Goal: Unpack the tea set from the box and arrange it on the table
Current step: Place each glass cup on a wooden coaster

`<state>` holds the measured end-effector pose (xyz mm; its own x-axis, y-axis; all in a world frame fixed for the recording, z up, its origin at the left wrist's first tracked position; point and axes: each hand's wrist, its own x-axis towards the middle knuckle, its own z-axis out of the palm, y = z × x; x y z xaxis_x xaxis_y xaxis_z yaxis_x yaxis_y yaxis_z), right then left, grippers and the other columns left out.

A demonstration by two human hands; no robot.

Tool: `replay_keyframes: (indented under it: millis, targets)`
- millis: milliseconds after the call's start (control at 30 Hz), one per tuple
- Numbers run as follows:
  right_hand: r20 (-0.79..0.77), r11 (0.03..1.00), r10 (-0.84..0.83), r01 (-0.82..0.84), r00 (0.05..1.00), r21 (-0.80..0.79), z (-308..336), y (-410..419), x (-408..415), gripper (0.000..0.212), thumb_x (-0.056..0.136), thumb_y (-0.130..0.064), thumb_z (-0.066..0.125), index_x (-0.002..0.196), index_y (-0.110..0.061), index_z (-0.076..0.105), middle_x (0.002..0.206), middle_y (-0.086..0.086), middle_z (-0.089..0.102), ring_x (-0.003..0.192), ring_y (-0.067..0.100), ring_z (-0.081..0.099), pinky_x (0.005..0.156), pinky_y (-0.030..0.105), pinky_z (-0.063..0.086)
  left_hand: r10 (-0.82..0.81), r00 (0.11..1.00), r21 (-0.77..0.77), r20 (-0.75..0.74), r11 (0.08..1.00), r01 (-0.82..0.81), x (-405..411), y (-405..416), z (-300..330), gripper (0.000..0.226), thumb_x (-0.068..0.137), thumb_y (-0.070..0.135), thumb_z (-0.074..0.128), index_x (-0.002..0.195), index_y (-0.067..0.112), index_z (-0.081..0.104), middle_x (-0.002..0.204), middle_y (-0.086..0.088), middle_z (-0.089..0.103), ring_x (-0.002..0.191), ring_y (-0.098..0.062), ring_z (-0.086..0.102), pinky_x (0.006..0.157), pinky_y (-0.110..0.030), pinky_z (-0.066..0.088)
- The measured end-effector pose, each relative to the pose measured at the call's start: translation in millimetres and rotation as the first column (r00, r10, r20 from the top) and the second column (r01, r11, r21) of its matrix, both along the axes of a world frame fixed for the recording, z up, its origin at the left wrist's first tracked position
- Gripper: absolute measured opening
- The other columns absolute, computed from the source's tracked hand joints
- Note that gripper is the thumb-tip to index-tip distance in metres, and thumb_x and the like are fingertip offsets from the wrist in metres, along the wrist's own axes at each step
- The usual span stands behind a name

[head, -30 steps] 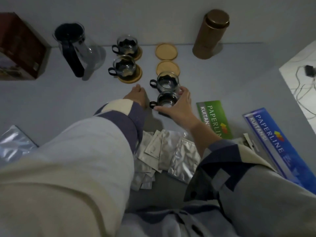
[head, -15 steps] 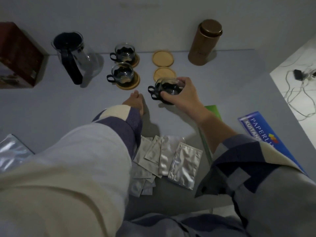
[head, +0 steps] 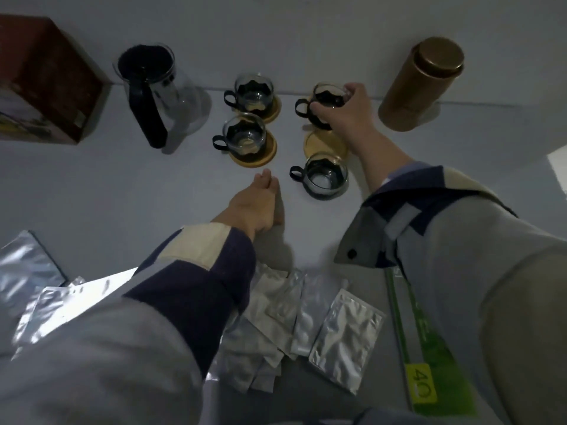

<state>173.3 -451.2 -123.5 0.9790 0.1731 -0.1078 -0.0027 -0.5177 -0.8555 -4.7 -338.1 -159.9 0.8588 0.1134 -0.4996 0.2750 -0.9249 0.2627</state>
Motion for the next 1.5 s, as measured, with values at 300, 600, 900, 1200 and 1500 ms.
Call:
replay_keyframes:
  millis: [300,600,900,1200,1500]
  targets:
    - [0.047,0.991,0.026,-0.019,0.999,-0.135,-23,16,42,0.082,0.075,-0.037,0.075,0.141,-0.009,0.034,0.143,0.008,0.039,0.129,0.022,0.045,0.104,0.026,0.037,0.011,1.0,-0.012,0.012,1.0,-0.011,2,3,-5,0.094,0.09,0.03,0.064,0.155,0.014,-0.002,0.162,-0.002,-0.016,0.151,-0.02,-0.005,0.12,-0.035,0.014]
    - [-0.004,0.994,0.052,-0.052,0.999,-0.094,-11,-9,23,0.125,0.064,-0.053,0.081,0.154,-0.016,0.003,0.16,0.009,0.011,0.148,0.028,0.015,0.12,0.042,0.019,0.021,1.0,-0.032,-0.02,0.999,-0.022,1,0,0,0.093,0.091,0.027,0.063,0.155,0.013,-0.004,0.161,-0.003,-0.018,0.15,-0.021,-0.009,0.121,-0.033,0.007]
    - [-0.084,0.998,0.058,-0.061,0.995,-0.035,-14,-41,-57,0.119,0.048,-0.068,0.077,0.145,-0.021,0.028,0.146,0.002,0.035,0.135,0.023,0.037,0.112,0.046,0.035,0.013,0.996,0.007,-0.09,1.0,-0.013,4,-5,7,0.092,0.093,0.019,0.061,0.154,0.007,-0.008,0.16,-0.008,-0.02,0.15,-0.023,-0.01,0.121,-0.034,0.006]
    - [-0.021,0.996,-0.047,0.048,0.999,0.07,-55,-43,-117,0.109,0.058,-0.038,0.088,0.145,-0.013,0.027,0.142,0.006,0.04,0.132,0.022,0.04,0.112,0.039,0.037,0.027,0.995,0.058,-0.1,0.998,-0.022,4,-11,11,0.091,0.093,0.026,0.06,0.154,0.005,-0.005,0.161,-0.009,-0.017,0.15,-0.024,-0.007,0.121,-0.039,0.012]
    - [0.079,0.992,-0.124,0.122,0.989,0.023,-61,-41,-122,0.081,0.069,-0.026,0.084,0.135,-0.007,0.041,0.134,0.008,0.046,0.123,0.019,0.047,0.086,0.005,0.029,0.051,0.995,0.057,-0.083,0.997,-0.047,4,-12,10,0.09,0.093,0.023,0.06,0.154,0.007,-0.003,0.161,-0.006,-0.016,0.15,-0.022,-0.007,0.121,-0.039,0.011]
